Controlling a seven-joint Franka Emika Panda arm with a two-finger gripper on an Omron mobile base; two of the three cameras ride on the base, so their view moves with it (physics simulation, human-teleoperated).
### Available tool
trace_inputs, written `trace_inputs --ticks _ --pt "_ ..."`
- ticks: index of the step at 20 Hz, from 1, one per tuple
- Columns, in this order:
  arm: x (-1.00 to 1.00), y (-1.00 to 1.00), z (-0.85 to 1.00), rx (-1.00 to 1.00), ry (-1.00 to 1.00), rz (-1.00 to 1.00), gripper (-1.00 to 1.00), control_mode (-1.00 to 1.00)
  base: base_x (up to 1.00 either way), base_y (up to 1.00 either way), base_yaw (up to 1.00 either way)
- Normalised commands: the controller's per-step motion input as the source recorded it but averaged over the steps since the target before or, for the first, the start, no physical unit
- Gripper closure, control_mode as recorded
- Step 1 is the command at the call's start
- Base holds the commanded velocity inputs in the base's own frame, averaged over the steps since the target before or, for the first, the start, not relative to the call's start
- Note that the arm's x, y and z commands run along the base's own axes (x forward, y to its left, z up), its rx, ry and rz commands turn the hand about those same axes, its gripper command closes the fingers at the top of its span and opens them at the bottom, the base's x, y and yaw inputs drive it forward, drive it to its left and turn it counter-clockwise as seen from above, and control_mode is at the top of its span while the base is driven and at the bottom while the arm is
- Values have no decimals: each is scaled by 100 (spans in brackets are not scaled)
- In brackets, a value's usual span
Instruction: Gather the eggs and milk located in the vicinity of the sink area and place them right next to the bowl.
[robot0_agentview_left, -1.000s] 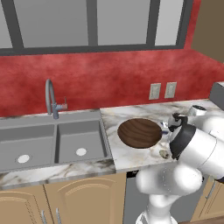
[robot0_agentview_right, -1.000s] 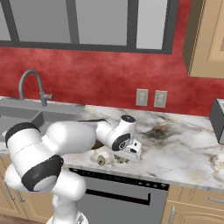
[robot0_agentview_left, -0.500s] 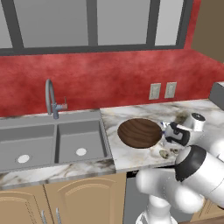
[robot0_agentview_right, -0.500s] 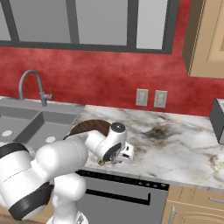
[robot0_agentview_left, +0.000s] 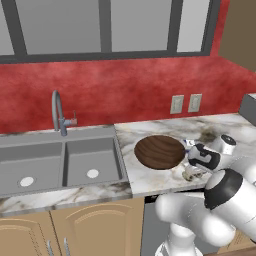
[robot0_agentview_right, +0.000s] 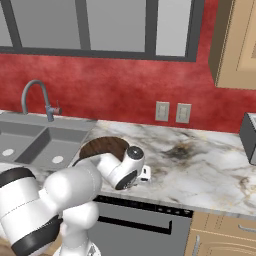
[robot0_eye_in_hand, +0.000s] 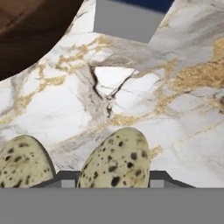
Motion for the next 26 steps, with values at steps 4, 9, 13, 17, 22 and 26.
trace_inputs --ticks 4,9,13,17,22,26 --pt "14 -2 6 3 0 30 100 -100 0 0 0" --pt "34 -2 0 0 0 19 100 -100 0 0 0" --pt "16 0 0 0 0 15 100 -100 0 0 0" --pt "-1 0 0 0 1 9 100 -100 0 0 0" --pt "0 13 0 0 0 1 100 -100 0 0 0" --pt "0 26 0 0 0 0 100 -100 0 0 0"
